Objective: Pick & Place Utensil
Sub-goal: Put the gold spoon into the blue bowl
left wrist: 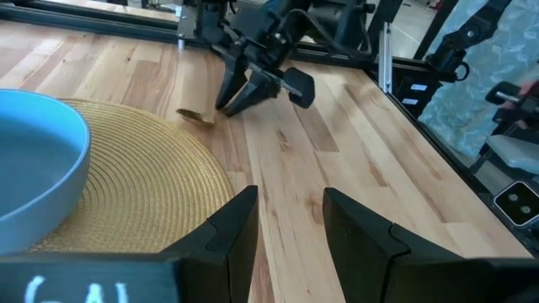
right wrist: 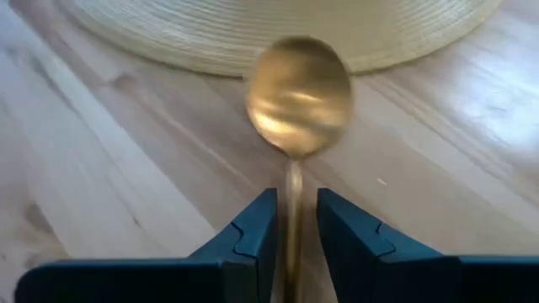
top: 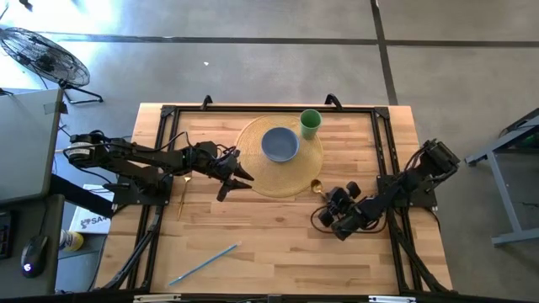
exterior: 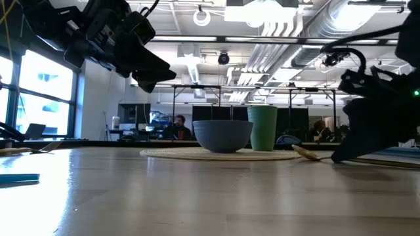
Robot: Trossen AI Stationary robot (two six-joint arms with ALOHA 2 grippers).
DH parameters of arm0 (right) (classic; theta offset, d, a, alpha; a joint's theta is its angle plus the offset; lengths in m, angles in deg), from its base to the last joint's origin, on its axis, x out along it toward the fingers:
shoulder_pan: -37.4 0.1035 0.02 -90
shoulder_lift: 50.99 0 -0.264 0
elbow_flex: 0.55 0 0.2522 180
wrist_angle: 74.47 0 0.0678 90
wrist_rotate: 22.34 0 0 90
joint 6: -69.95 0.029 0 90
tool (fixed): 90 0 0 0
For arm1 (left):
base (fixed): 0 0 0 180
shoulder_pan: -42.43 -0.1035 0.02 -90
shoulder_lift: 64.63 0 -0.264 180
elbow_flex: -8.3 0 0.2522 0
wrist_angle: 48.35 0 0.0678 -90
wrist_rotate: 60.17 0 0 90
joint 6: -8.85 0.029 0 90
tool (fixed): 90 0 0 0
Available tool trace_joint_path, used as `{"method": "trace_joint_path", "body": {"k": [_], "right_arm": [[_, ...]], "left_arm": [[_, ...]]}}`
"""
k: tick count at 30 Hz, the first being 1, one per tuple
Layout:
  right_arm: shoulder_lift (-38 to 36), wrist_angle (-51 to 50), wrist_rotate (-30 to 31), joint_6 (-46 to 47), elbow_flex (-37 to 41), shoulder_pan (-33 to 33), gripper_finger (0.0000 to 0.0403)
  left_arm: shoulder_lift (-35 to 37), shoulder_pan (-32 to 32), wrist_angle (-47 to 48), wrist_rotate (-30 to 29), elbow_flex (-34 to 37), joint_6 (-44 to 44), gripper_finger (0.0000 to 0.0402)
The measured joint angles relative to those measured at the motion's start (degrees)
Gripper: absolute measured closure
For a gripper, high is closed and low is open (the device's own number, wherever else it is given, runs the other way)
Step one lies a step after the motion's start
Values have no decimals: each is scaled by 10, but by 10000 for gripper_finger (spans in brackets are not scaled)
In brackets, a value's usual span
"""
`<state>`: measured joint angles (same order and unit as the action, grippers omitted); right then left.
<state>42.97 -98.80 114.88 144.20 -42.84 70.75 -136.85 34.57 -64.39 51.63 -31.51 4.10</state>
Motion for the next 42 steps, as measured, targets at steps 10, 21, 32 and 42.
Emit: {"method": "trace_joint_path", "body": {"k": [10, 21, 32, 42], "right_arm": [[0, 161, 3, -102, 49, -6, 322], [-1, 168, -22, -162, 49, -44, 378], [3, 179, -42, -241, 12, -89, 383], [3, 170, -118, -431, -133, -187, 378]], "left_arm": [[0, 0, 0, -4, 0, 0, 269], [0, 0, -13, -2, 0, 0, 269], [0, 0, -72, 0, 18, 2, 269], [0, 0, -87, 3, 43, -16, 269]]}}
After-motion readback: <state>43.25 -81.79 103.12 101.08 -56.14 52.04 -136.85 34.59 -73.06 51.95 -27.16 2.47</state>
